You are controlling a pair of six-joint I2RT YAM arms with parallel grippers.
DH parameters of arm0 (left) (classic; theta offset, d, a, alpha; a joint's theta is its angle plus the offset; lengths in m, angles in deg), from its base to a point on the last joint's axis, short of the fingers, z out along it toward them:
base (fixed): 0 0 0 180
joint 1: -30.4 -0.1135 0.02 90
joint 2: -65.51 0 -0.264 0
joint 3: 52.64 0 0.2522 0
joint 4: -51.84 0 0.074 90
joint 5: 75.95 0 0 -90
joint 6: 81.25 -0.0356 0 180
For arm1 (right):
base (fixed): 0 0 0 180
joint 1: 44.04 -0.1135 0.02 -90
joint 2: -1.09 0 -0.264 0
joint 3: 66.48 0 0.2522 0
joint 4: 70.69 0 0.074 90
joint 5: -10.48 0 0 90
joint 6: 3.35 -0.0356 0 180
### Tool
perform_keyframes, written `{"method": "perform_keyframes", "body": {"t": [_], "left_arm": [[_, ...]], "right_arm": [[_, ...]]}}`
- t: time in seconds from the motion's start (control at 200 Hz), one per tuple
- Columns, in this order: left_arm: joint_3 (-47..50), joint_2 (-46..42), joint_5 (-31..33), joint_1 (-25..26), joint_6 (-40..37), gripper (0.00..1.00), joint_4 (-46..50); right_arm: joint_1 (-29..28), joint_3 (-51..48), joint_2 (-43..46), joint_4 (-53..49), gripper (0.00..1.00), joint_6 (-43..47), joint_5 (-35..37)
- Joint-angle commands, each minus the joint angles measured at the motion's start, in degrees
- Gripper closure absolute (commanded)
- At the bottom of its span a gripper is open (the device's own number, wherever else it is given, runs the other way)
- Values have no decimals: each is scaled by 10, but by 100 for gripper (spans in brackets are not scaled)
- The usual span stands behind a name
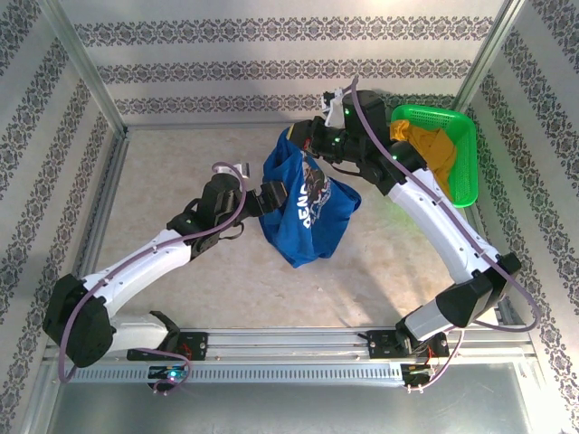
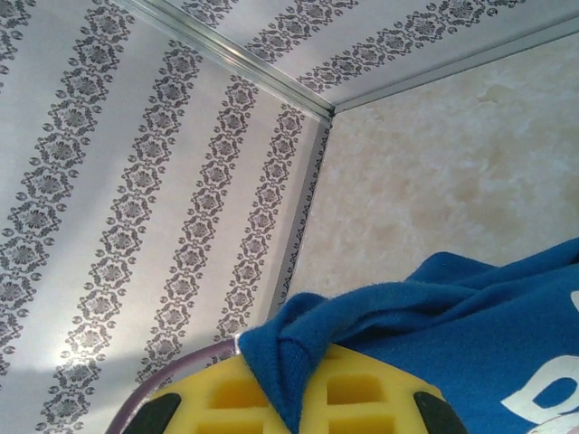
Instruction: Fold the inside-out t-shirt
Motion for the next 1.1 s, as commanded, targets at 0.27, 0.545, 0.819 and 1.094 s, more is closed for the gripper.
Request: {"method": "perform_keyframes", "body": {"t": [0.27, 0.545, 0.819, 1.094], "left_arm": [[-9, 85, 56, 7, -14, 43, -72], [-75, 66, -189, -73, -44, 100, -147], [-89, 20, -408, -148, 84, 100, -244], [-100, 55, -457, -164, 109, 100, -237]], "right_arm": [[-5, 17, 53, 39, 100, -30, 5], [85, -173, 132, 170, 100, -132, 7], [112, -292, 126, 135, 100, -39, 79], [97, -325, 181, 29, 27, 113, 140]]}}
